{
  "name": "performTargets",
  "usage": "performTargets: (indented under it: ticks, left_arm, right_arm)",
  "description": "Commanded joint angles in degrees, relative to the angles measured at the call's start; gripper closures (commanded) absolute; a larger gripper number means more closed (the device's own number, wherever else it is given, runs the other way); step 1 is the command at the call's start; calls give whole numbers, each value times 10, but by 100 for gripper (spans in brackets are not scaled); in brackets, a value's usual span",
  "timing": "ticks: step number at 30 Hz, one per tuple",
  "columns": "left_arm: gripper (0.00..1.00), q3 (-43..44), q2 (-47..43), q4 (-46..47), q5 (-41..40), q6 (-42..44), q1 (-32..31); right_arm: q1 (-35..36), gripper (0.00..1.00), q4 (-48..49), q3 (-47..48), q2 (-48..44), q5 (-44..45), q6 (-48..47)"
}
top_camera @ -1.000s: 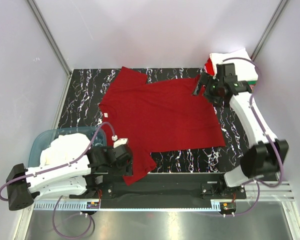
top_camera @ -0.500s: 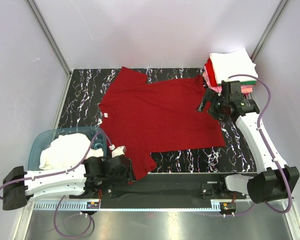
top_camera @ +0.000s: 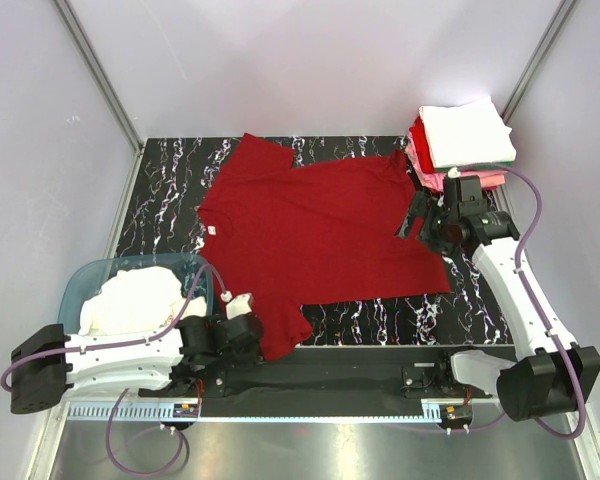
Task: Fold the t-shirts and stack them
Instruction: Fold the tshirt
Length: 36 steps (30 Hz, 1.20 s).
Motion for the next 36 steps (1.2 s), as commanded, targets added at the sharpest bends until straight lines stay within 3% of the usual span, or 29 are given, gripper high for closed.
performTargets:
  ticks: [1,3,7,11,15,21,26,32,36]
  left_arm:
    - [100,-2,0,2,-2,3,-7]
    - [100,11,-5,-12,-15,10,-6]
    - [100,91,-29,-118,-61,41,-6]
    - [100,186,-30,-196,-114,89,15]
    - [100,230,-29,-204,-105,171,76]
    - [100,241,-53,-194,-71,237,160]
    - [100,233,-71,-182,-41,262,200]
    - [100,210,-71,-142,-1,266,219]
    - [100,195,-69,-117,13,266,224]
  right_arm:
    - [0,0,12,-20,-21,1,1]
    - [0,0,11,-29,-31,5,6]
    - [-2,0,-1,-57,-88,110,72]
    - [-4,0,0,-128,-175,167,177]
    - [-6,0,7,-210,-237,171,254]
    - [-23,3,32,-308,-249,185,339]
    - [-106,8,89,-342,-201,172,323]
    - [-241,16,173,-348,-96,75,242]
    - [-247,25,188,-339,-44,45,221]
